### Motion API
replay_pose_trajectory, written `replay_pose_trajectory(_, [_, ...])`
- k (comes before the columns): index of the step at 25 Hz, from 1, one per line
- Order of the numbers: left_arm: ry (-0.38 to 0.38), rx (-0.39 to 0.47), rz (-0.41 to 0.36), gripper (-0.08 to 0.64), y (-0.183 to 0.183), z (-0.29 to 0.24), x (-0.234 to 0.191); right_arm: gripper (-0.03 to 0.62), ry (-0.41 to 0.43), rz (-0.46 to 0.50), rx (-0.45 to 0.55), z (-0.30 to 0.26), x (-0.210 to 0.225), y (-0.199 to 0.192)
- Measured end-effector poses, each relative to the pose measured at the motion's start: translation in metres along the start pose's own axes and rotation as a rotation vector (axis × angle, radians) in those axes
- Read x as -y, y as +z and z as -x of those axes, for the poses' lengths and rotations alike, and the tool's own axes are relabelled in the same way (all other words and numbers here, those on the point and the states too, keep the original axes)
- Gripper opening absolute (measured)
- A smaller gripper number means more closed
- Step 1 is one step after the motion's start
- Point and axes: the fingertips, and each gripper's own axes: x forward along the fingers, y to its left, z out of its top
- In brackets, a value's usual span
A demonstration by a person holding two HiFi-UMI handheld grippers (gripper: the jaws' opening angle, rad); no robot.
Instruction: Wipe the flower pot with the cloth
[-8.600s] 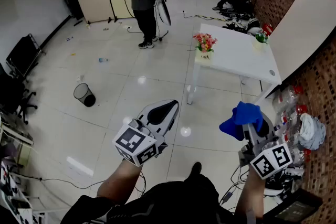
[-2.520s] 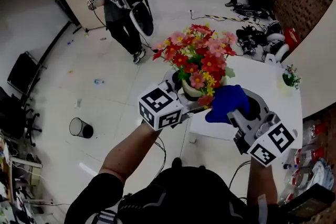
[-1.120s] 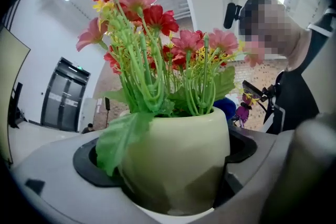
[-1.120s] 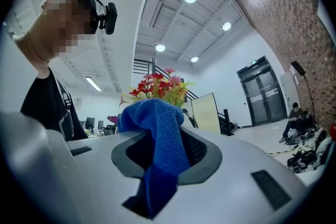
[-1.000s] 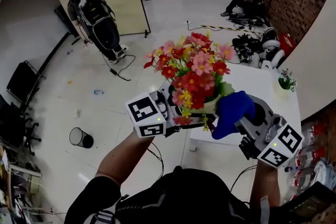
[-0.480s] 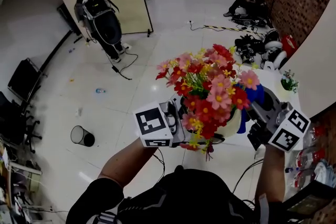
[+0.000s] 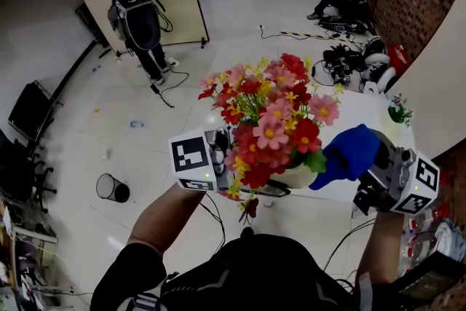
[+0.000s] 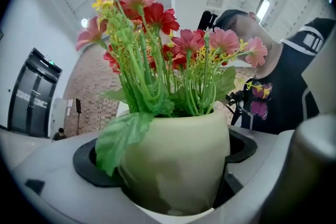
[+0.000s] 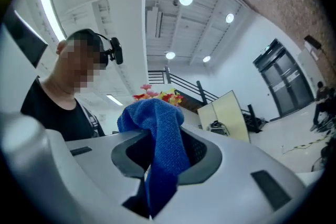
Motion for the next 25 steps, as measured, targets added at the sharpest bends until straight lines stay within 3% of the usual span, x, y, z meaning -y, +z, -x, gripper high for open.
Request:
replay_pose_trajectory(4, [-0.087,-0.012,-0.005,0.575,0.003,0.004,0.014,0.097,0.122,-0.034,-0.057,-0.022,-0.017,-0.013])
replay_pose_trajectory(20, [-0.153,-0.005,0.006,0.576,0.013,0.0,0.038,0.097,0.245,-0.187,-0.079,-0.066,0.012,-0.028])
replay_pose_trajectory(25, [-0.164,0.017,0.049,0.575,0.014,-0.001,0.041,0.097,0.255,-0.223,-0.039,-0.055,0.023,-0.031])
